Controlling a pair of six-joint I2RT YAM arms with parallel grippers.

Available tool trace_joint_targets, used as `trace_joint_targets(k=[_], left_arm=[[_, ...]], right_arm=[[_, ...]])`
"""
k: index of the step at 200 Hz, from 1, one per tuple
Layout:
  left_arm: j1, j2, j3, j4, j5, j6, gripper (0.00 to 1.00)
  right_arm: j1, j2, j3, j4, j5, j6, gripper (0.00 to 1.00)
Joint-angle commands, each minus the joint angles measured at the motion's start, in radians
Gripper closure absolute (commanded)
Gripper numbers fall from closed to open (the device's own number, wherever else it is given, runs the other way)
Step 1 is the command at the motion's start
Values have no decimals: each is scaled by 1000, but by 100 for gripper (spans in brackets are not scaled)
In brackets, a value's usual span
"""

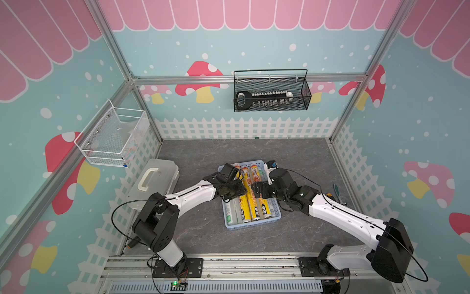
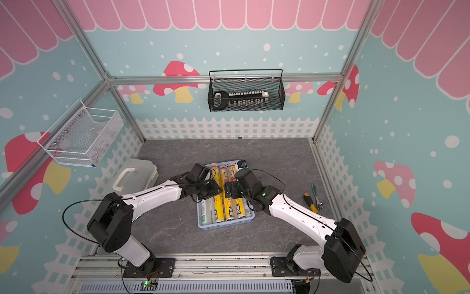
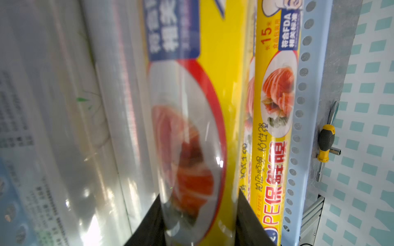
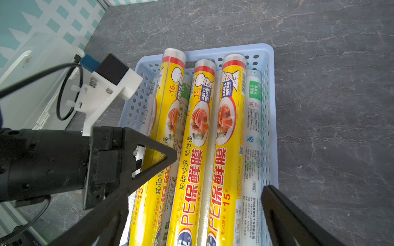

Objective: Put the plastic wrap into the basket
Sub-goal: Place the plastic wrap in the basket.

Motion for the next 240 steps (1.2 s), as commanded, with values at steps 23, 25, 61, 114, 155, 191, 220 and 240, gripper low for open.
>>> trace_joint_targets(k=[23, 25, 61, 114, 155, 191, 220, 240], left_arm=[[-6, -1, 22, -58, -24, -3, 50], [-5, -3, 24, -61, -27, -2, 49], [-5, -17, 39, -82, -49, 5, 43], [-5, -96, 37, -89, -114, 26, 42], [-4, -237, 13, -87, -271, 83, 42], [16, -382, -31, -69, -434, 151, 40], [62, -497, -89, -32, -526, 211, 39], [114, -565, -132, -15, -555, 244, 35]], right_arm=[[-7, 16, 15, -3, -11, 2, 1], [-7, 15, 14, -3, -11, 3, 1], [-8, 8, 15, -3, -3, 1, 1], [-8, -18, 12, -15, 45, -16, 1], [-13, -122, -5, -48, 245, -109, 1], [-52, -241, -44, -35, 425, -281, 1], [-124, -319, -89, -8, 480, -387, 1], [-178, -371, -134, 20, 498, -427, 1]])
